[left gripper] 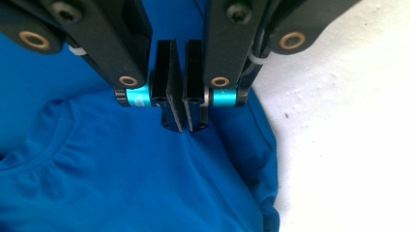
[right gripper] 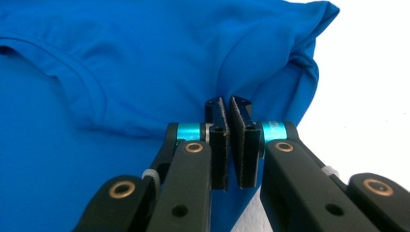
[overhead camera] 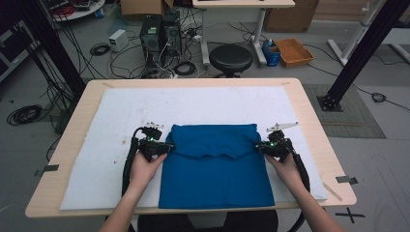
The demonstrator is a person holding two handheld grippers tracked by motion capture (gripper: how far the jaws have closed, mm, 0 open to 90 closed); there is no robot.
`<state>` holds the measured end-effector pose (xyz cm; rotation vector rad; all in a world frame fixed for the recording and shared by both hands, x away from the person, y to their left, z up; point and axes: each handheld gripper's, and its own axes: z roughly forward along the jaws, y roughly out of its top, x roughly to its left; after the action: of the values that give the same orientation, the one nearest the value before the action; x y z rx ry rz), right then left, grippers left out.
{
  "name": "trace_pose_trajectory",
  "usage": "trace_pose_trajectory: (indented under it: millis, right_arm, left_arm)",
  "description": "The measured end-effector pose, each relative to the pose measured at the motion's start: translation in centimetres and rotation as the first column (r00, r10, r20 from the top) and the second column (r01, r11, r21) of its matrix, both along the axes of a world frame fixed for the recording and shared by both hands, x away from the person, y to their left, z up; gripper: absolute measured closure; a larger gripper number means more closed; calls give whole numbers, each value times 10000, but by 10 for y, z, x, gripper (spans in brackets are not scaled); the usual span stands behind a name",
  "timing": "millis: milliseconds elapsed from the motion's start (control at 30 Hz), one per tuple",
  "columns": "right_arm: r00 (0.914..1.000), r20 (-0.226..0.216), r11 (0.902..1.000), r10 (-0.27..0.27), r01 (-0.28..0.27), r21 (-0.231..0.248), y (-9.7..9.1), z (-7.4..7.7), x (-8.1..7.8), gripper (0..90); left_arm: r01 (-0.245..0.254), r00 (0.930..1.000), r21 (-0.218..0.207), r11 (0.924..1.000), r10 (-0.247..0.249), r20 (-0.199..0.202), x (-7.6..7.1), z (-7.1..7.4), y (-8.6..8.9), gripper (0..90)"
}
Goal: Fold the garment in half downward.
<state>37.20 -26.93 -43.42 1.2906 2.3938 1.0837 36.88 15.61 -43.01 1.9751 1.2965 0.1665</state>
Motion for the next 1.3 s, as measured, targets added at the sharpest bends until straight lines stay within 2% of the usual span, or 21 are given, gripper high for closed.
trace_pose_trajectory:
  millis: [133,233,400,433,500,533,600,633,667,767,800,867,900,933,967,1000,1067,1133,1233,1300]
  right_arm:
    - [9996,292,9999,33,-37,126,-4,11,-7,870]
    - [9995,312,9998,24,-30,210,-5,14,-11,871]
    - [9960,780,9991,430,-431,0,-4,25,-32,872]
    - [9960,780,9991,430,-431,0,-4,25,-32,872]
    - [9939,889,9978,654,-641,-169,-4,27,-46,872]
    - [9932,909,9973,722,-707,-200,-4,28,-51,871]
    - [9919,979,9966,806,-783,-268,-6,30,-62,872]
    - [9919,979,9966,806,-783,-268,-6,30,-62,872]
    - [9907,1037,9957,886,-853,-354,-6,31,-73,871]
    - [9869,1128,9924,1154,-1096,-562,-7,33,-89,871]
    - [9866,1126,9918,1180,-1115,-626,-7,33,-95,871]
    - [9837,1207,9894,1334,-1250,-745,-7,35,-106,871]
    - [9837,1207,9894,1334,-1250,-745,-7,35,-106,871]
    - [9807,1277,9870,1478,-1381,-819,-7,38,-116,871]
    - [9807,1277,9870,1478,-1381,-819,-7,38,-116,871]
    - [9760,1443,9831,1633,-1487,-1069,-6,39,-128,871]
    - [9734,1522,9806,1712,-1533,-1224,-5,40,-134,872]
    - [9671,1640,9723,1943,-1677,-1630,-2,38,-146,871]
    - [9648,1662,9688,2039,-1745,-1758,-1,36,-151,871]
    - [9610,1738,9637,2149,-1798,-1976,0,32,-156,871]
  left_arm:
    - [119,9998,-87,9999,-117,190,-6,10,2,864]
    - [219,9995,-126,9997,-216,212,-9,14,3,864]
    - [577,9981,-233,9981,-572,210,-22,23,5,863]
    - [632,9978,-314,9975,-625,240,-26,24,5,863]
    - [867,9962,-602,9944,-858,178,-38,27,7,864]
    - [867,9962,-602,9944,-858,178,-38,27,7,864]
    - [1106,9939,-691,9915,-1099,132,-54,30,8,864]
    - [1106,9939,-691,9915,-1099,132,-54,30,8,863]
    - [1302,9915,-693,9891,-1297,121,-65,32,8,863]
    - [1577,9875,-651,9853,-1573,115,-81,35,9,863]
    - [1577,9875,-651,9853,-1573,115,-81,35,9,863]
    - [1806,9836,-550,9820,-1804,75,-92,36,10,863]
    - [1860,9825,-492,9813,-1860,40,-97,36,10,863]
    - [1921,9814,-443,9804,-1922,33,-101,36,10,863]
    - [2036,9790,-401,9782,-2039,-19,-106,36,10,863]
    - [2057,9785,-412,9778,-2060,-40,-111,35,10,863]
    - [2203,9753,-329,9749,-2207,-99,-118,34,11,863]
    - [2334,9720,-240,9721,-2339,-222,-128,29,9,863]
    - [2470,9685,-106,9690,-2472,-291,-132,27,9,863]
    - [2423,9698,-8,9702,-2422,-286,-134,25,9,862]
